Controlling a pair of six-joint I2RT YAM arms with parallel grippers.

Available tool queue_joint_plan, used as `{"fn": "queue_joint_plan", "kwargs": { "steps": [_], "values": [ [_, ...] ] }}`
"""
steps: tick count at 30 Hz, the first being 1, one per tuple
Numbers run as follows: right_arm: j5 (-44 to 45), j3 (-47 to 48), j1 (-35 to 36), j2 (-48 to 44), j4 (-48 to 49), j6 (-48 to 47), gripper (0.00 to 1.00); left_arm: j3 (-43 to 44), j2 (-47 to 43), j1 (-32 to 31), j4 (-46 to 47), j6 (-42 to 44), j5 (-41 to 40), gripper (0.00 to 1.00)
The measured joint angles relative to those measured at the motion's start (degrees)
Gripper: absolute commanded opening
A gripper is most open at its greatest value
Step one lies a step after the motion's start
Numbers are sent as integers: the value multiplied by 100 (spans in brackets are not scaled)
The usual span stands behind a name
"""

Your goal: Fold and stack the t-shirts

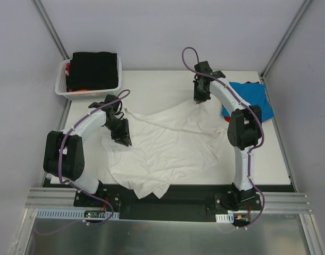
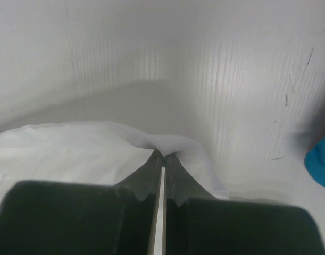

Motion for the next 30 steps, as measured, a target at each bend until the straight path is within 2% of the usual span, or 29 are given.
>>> {"fn": "queue_joint_plan", "kwargs": {
  "steps": [13,21,25,26,27,29,30],
  "values": [
    [-299,302,-699,264,614,-4,1,-2,15,0,4,-13,109,21],
    [-719,1381,-1038,1069,769,2,1,-59,15,0,15,-17,111,21],
    [-990,1488,-1193,1318,817,22,1,-109,15,0,7,-66,111,21],
    [-1058,1488,-1233,1370,815,26,7,-109,15,0,11,-76,111,21],
    [-1095,1488,-1255,1397,822,26,24,-109,15,0,13,-92,111,21],
    [-1215,1488,-1305,1445,828,46,82,-109,15,0,11,-105,114,21],
    [-1263,1488,-1322,1451,828,66,87,-109,15,0,11,-111,116,21]
  ]
}}
